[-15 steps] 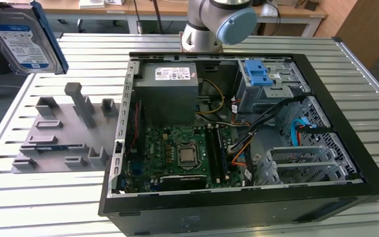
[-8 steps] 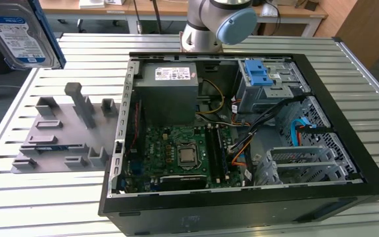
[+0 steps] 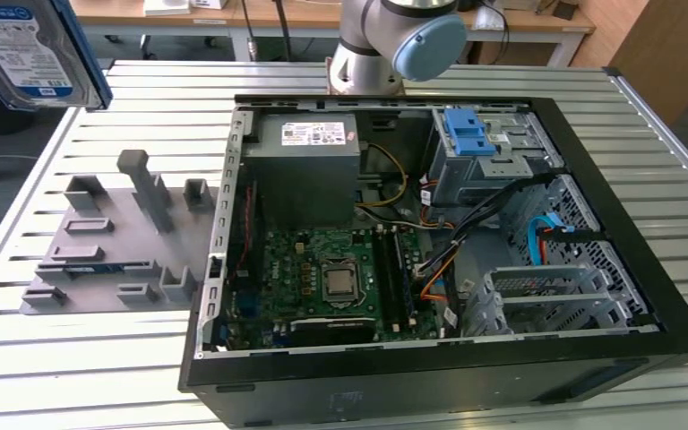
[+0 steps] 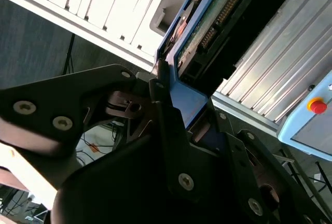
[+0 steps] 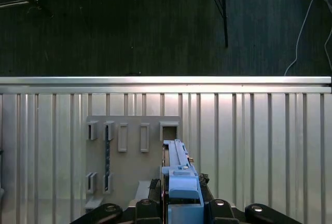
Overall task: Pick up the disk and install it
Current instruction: 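Pick up the disk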
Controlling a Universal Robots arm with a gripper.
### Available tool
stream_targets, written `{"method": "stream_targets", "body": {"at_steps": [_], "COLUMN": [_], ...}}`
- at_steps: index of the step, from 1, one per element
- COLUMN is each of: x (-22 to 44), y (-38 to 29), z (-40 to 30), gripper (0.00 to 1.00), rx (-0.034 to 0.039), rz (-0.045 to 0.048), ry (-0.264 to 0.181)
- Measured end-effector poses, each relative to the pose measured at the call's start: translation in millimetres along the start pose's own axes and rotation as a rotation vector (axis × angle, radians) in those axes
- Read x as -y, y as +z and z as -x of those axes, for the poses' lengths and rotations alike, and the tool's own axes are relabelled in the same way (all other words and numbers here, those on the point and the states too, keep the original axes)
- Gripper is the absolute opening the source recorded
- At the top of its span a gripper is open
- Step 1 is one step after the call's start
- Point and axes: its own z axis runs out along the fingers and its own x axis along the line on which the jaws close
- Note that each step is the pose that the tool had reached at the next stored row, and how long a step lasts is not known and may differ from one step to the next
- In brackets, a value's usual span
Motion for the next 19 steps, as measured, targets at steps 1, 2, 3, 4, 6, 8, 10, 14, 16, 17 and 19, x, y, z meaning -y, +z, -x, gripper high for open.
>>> {"method": "stream_targets", "body": {"at_steps": [1, 2, 3, 4, 6, 8, 10, 14, 16, 17, 19], "x": [0.0, 0.0, 0.0, 0.0, 0.0, 0.0, 0.0, -0.1, -0.1, -0.1, -0.1], "y": [-3.2, -6.3, -9.2, -12.1, -17.8, -23.4, -28.6, -35.4, -35.5, -35.6, -35.8], "z": [0.0, 0.1, 0.2, 0.3, 0.3, 0.5, 0.6, 0.7, 0.7, 0.7, 0.7], "gripper": [0.36, 0.36, 0.36, 0.36, 0.36, 0.36, 0.36, 0.36, 0.36, 0.36, 0.36], "rx": [0.0000, 0.0000, 0.0000, 0.0000, 0.0000, 0.0000, -0.0001, 0.0000, 0.0001, 0.0000, 0.0000], "rz": [0.0001, 0.0001, 0.0000, 0.0000, 0.0001, 0.0001, 0.0003, 0.0002, 0.0000, 0.0001, 0.0001], "ry": [0.000, 0.000, 0.000, 0.000, 0.000, 0.000, 0.000, 0.000, 0.000, 0.000, 0.000]}}
